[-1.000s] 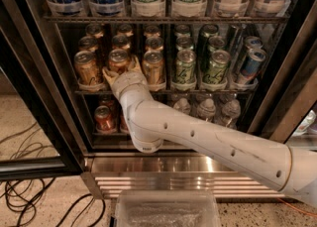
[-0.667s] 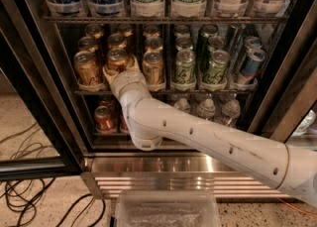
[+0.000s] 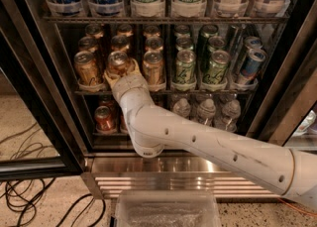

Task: Pick orange can from middle shelf of fridge

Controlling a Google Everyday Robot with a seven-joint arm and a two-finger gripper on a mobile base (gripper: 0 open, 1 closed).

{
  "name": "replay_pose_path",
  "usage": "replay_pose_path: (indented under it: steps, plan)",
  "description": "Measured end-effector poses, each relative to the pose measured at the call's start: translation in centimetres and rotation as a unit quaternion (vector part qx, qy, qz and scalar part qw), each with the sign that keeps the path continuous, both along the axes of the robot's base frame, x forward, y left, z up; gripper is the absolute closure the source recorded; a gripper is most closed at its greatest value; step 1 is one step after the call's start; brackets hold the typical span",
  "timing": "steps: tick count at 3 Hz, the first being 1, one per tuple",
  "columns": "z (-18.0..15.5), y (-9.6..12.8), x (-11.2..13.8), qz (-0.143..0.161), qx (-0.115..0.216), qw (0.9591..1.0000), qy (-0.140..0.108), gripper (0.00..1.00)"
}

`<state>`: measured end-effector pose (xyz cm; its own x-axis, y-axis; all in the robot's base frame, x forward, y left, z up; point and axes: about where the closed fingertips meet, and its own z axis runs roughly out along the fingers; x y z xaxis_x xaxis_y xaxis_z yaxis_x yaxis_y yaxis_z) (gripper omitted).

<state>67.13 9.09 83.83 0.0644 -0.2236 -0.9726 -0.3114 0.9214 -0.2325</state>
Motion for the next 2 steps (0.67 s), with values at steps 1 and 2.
replay_pose_path:
  steps: [1, 2]
  plan:
    - [0.51, -0.51, -1.49, -0.002, -0.004, 1.0, -0.003, 1.0]
    - [0.71, -0.6, -1.79, 0.0, -0.005, 1.0, -0.003, 1.0]
